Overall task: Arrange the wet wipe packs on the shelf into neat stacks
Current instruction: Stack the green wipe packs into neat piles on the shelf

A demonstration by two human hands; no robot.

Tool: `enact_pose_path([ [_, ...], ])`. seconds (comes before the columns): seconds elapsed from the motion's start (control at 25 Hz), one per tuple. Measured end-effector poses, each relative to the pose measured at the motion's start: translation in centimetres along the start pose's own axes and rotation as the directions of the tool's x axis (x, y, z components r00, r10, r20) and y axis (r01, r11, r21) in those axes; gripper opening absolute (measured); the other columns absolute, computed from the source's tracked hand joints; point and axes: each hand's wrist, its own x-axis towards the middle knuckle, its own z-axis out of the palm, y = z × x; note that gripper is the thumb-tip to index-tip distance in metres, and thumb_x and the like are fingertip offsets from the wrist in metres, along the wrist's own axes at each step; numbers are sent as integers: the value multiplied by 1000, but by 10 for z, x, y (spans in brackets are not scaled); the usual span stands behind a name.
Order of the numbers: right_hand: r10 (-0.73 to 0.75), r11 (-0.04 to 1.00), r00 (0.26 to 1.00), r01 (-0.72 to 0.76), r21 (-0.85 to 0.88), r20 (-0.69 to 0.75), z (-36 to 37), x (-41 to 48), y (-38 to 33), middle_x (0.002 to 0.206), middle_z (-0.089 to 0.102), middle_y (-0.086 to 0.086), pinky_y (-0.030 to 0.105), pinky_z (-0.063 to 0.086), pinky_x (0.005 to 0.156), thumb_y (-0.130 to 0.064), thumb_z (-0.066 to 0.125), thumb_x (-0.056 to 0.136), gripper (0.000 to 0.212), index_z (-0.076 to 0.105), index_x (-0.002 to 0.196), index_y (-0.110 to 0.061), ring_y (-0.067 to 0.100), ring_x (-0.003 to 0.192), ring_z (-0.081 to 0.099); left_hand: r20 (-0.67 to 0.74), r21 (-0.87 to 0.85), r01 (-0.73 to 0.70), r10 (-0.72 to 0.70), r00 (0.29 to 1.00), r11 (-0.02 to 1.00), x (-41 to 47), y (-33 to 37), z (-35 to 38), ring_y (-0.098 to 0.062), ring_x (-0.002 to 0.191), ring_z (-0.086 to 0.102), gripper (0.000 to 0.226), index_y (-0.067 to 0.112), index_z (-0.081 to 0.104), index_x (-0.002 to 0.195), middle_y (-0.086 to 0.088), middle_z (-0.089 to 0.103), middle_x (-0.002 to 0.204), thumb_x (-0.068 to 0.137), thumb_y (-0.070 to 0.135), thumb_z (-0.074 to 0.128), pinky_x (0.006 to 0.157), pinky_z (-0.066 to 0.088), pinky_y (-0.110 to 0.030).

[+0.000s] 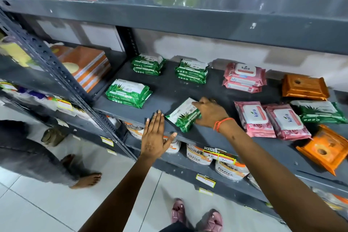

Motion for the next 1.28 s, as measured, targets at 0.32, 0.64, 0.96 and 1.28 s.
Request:
enact_pose_path([
  [0.32,-200,975,977,205,-79,74,13,43,0,155,28,1,47,16,119,-58,70,66,95,27,146,-29,24,143,20,17,-70,-15,17,1000,997,7,-15,-1,-26,146,16,106,4,17,147,-13,18,157,75,82,25,118,7,-40],
  [0.64,-55,992,958,21,-123,-283,60,44,-27,147,40,8,53,32,104,-72,38,77,75,23,144,-41,31,133,36,-1,-77,35,-35,999,996,7,-14,7,-28,147,4,111,3,0,147,-18,3,158,75,82,29,118,4,-42],
  [0.96,37,995,955,-64,-82,-296,66,55,-46,152,34,6,67,12,111,-73,33,80,76,20,146,-39,30,139,29,-64,-124,21,-29,998,992,6,-13,11,-29,147,-8,113,1,-8,146,-21,-11,156,76,79,35,120,-2,-40],
  [1.28,63,998,912,-69,0,-406,35,21,-12,151,37,3,61,10,116,-55,35,91,61,28,146,-28,26,139,31,-136,-124,-151,134,982,981,6,26,3,-27,147,-2,93,5,3,148,-18,2,157,85,72,22,119,3,-43],
])
